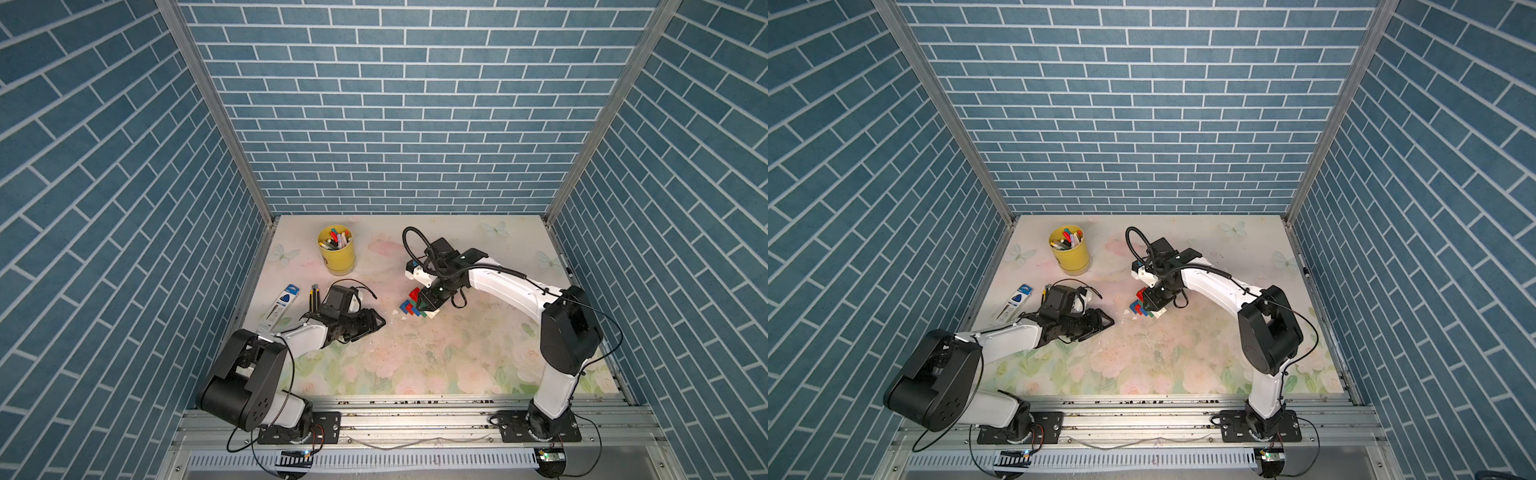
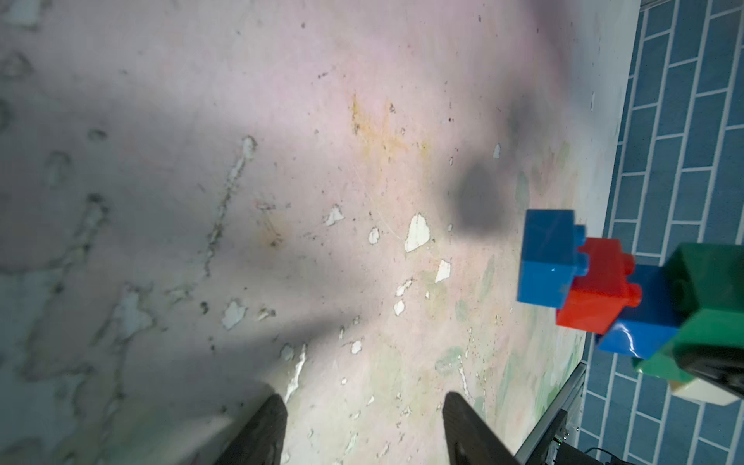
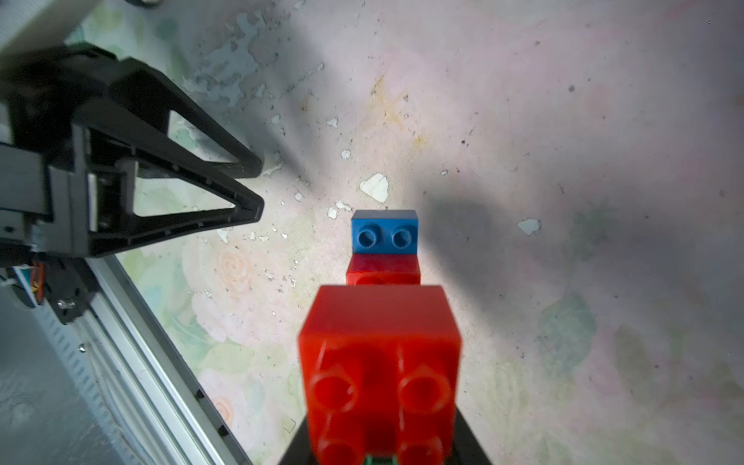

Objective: Assemble the letter y with lego
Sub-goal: Place the lego brick at the center of the board.

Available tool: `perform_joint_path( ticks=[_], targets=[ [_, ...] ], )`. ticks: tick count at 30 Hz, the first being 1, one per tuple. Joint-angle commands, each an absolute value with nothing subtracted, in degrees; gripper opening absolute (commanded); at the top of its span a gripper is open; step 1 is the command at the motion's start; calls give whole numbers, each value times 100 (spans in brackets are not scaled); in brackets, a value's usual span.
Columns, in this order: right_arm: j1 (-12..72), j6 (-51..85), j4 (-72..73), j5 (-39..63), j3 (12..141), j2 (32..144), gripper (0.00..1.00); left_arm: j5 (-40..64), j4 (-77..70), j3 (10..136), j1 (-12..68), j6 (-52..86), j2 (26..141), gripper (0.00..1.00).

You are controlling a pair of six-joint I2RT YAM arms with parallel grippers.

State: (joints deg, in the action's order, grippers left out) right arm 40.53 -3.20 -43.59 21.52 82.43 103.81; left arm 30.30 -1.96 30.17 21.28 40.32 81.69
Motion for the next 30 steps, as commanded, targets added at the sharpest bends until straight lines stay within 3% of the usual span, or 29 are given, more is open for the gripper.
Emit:
perform_joint_path(
  ticks=[1, 11, 30],
  targets=[
    [3935, -134, -3946, 2998, 8031, 10263, 26, 2857, 288, 2940, 2075, 3994, 8114, 65],
    [3679, -92, -3441, 4377, 7682, 10556, 26, 2876, 391, 2965, 2031, 3994, 8053, 65],
    [3375, -333, -3568, 5465, 7765, 11487, 29, 2839, 492, 2846, 1890, 4012, 7876, 66]
  ],
)
